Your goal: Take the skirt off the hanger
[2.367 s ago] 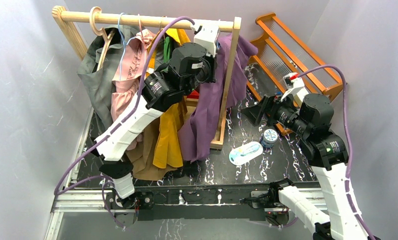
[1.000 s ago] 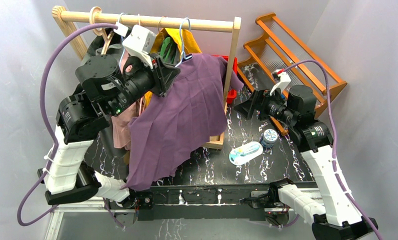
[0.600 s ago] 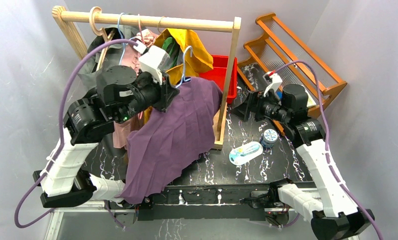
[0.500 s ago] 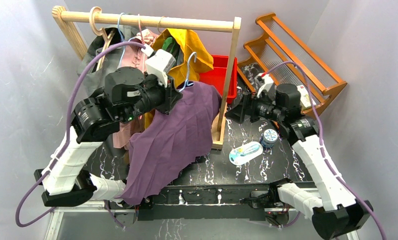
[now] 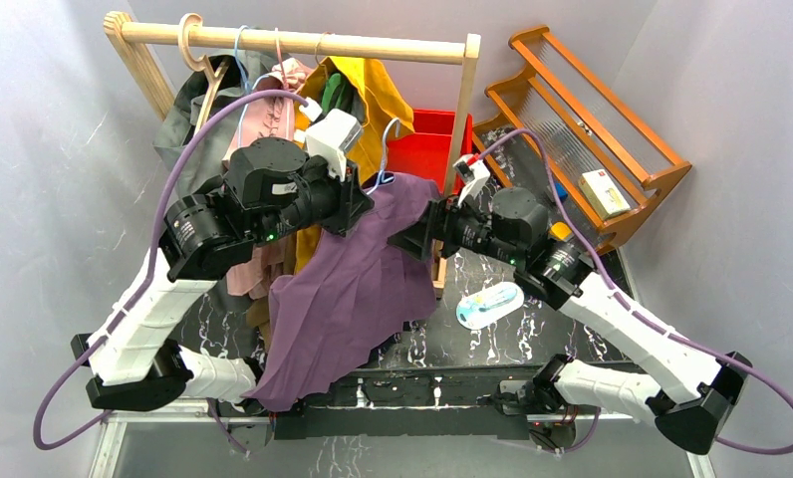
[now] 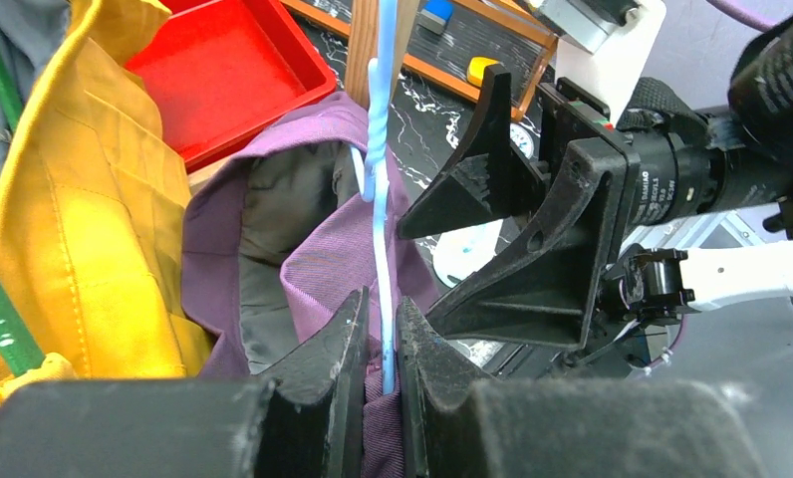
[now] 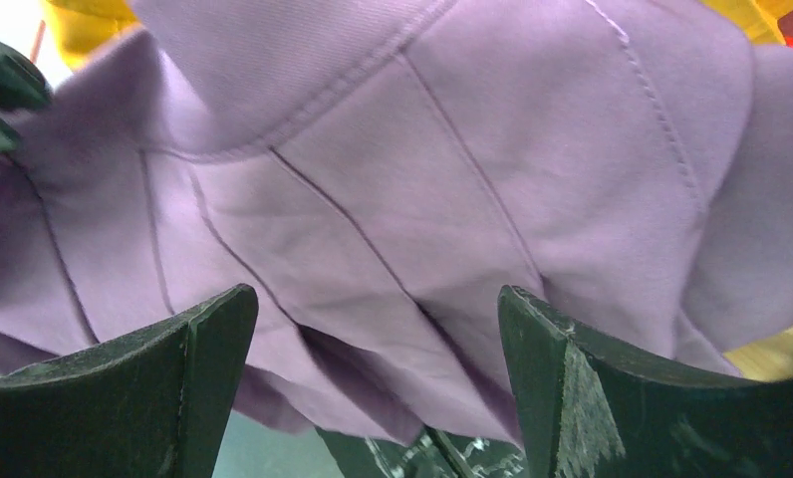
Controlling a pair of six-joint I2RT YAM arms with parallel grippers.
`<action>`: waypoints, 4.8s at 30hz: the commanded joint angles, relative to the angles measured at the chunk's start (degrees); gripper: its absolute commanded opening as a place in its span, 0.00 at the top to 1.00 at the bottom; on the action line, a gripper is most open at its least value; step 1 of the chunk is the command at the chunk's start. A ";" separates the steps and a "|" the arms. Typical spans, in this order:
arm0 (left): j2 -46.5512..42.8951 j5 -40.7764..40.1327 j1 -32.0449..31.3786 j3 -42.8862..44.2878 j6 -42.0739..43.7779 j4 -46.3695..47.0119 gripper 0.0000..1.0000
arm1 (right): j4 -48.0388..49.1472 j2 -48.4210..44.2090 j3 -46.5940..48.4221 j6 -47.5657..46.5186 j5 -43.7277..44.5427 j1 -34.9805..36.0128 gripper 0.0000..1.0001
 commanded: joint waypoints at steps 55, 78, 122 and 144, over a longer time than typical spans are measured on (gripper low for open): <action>-11.16 -9.76 0.01 -36.56 -23.37 22.43 0.83 | 14.68 5.83 3.51 15.40 11.71 5.42 1.00; -6.84 -19.78 0.00 -31.49 -22.53 12.17 0.38 | 10.09 4.09 3.48 12.19 14.36 5.46 1.00; 1.40 -10.73 11.33 -32.18 -18.13 12.56 0.58 | 8.31 1.89 2.77 10.34 13.66 5.45 1.00; -8.28 1.79 11.45 -29.65 0.56 17.64 1.00 | -6.97 2.80 7.09 4.48 19.96 5.35 1.00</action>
